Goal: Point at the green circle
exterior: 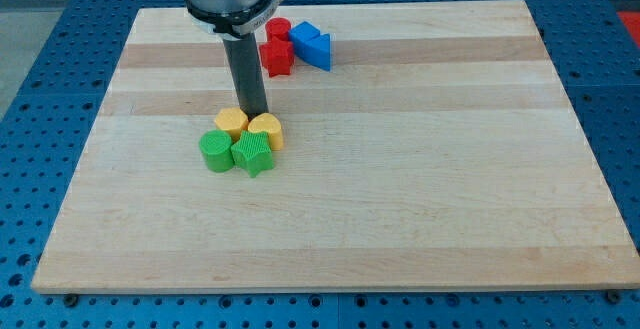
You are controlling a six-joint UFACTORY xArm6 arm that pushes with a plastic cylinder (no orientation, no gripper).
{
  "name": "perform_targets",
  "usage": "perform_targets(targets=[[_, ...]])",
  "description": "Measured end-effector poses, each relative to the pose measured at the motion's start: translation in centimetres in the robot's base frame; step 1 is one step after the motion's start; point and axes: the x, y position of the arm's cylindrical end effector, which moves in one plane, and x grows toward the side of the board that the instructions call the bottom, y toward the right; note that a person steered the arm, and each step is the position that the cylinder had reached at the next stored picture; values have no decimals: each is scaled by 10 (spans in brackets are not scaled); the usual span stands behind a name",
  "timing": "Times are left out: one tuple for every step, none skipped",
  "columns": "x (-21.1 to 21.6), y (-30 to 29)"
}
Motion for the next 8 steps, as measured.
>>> perform_targets(targets=[[0, 0], [0, 29], [3, 65], [47, 88], [109, 85], [138, 41], [134, -7], [120, -29]])
